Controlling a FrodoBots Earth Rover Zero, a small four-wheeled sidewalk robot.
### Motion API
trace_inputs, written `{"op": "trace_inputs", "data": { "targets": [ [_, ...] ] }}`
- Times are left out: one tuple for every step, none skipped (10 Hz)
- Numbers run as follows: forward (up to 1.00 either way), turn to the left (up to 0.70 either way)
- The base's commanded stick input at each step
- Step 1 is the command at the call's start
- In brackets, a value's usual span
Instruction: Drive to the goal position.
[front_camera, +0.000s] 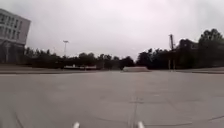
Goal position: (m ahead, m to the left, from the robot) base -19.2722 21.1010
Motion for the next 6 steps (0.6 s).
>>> {"op": "trace_inputs", "data": {
  "targets": [
    [0.00, 0.85],
    [0.00, 0.85],
    [0.00, 0.85],
    [0.00, 0.85],
    [0.00, 0.85],
    [0.00, 0.85]
  ]
}}
